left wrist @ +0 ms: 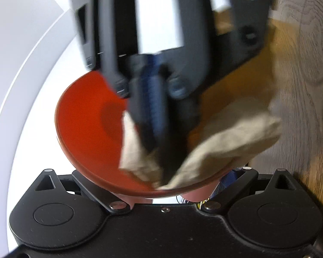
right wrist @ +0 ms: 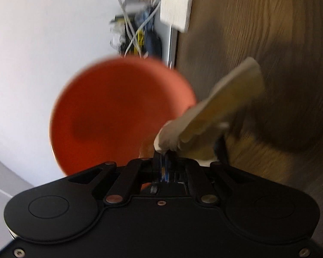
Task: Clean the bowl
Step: 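Scrub the paper towel inside the bowl with the right gripper, then rub the paper towel around the orange bowl's inner wall, right gripper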
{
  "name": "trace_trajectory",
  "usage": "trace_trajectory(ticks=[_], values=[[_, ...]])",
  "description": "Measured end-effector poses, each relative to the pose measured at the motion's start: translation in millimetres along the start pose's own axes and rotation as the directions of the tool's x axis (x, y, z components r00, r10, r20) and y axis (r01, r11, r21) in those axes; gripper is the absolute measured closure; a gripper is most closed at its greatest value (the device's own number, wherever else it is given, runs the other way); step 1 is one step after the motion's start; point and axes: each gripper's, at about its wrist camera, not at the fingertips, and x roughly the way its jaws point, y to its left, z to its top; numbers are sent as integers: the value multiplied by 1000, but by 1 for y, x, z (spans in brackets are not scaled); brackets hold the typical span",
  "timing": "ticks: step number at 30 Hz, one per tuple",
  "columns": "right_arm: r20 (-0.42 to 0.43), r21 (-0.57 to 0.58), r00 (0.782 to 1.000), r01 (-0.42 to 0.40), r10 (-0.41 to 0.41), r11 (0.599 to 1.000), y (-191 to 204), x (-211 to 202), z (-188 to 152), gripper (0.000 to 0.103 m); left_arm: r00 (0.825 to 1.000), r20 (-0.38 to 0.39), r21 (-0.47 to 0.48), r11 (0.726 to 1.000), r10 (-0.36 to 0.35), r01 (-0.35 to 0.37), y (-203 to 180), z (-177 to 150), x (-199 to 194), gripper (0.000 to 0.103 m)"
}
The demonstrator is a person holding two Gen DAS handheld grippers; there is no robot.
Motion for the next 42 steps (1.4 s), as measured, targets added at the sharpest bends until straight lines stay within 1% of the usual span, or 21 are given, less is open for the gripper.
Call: trace_trajectory(ticks=[3,6,8,12,14,17,20,21,23,25,27,29,35,36,38,42], values=[[-6,-9,1000,-21,21,1000,11,4,-3,98,1000,0,0,1000,0,0,-1,0,0,8],[3,-23,999,-34,34,999,19,7,-1,98,1000,0,0,1000,0,0,-1,0,0,8],[11,-36,998,-57,57,998,29,6,2,98,1000,0,0,1000,0,0,-1,0,0,8],[56,-57,993,-98,101,994,44,-1,11,98,1000,0,0,1000,0,0,-1,0,0,8],[94,-49,988,-116,120,992,48,-8,21,98,1000,0,0,1000,0,0,-1,0,0,8],[145,-23,982,-119,121,993,45,-16,32,98,1000,0,0,1000,0,0,-2,1,0,8],[205,30,973,-112,104,993,32,-25,44,98,1000,0,0,1000,-1,1,-1,2,0,8],[211,39,973,-107,97,993,31,-25,45,98,1000,0,0,1000,0,0,-2,1,1,8],[240,91,970,-65,41,994,19,-27,47,98,1000,0,0,1000,0,0,-2,1,2,8],[258,175,966,-18,-28,984,2,-26,47,98,1000,1,0,1000,-1,1,-2,1,2,8],[250,227,967,-12,-46,974,-12,-21,48,98,1000,0,0,1000,-1,1,-2,2,2,8],[219,267,973,6,-67,964,-23,-13,43,98,1000,0,0,1000,-1,1,-2,2,2,8],[106,284,993,24,-56,959,-31,11,18,98,1000,0,0,1000,-1,1,-3,3,2,8],[97,290,994,16,-46,957,-31,12,16,98,1000,0,0,1000,-1,1,-3,3,2,8],[71,331,997,-36,13,943,-32,18,7,98,1000,0,1,1000,-1,1,-3,3,2,8],[95,377,992,-117,87,919,-21,16,-2,98,1000,0,0,1000,-1,1,-3,2,2,8]])
